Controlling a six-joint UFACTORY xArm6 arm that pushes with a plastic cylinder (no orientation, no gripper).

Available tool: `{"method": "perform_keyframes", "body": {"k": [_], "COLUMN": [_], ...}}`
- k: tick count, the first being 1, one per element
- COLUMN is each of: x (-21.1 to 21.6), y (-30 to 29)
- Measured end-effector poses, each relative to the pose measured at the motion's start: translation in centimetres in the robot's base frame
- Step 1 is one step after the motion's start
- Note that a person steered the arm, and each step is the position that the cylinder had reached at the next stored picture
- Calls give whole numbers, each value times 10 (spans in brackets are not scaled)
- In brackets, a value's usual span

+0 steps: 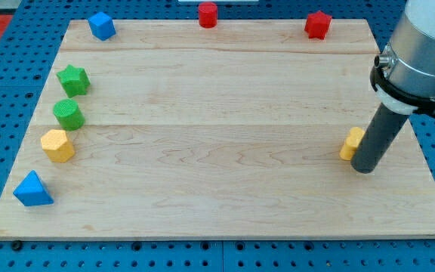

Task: Place the yellow heart above the green star

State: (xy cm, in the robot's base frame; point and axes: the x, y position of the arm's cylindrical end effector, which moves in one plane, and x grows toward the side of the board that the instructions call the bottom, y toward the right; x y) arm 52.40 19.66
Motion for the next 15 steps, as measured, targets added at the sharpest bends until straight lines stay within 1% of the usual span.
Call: {"method": "perform_keyframes", "body": {"k": [1, 2, 3, 4, 6, 7, 9, 10, 11, 12, 13, 14, 15], "x": [1, -9, -33, -52, -113, -138, -172, -150, -149, -172, -183, -163, -154], "y": [14, 31, 1, -49, -79, -107, -187, -174, -187, -241, -279, -276, -282]}}
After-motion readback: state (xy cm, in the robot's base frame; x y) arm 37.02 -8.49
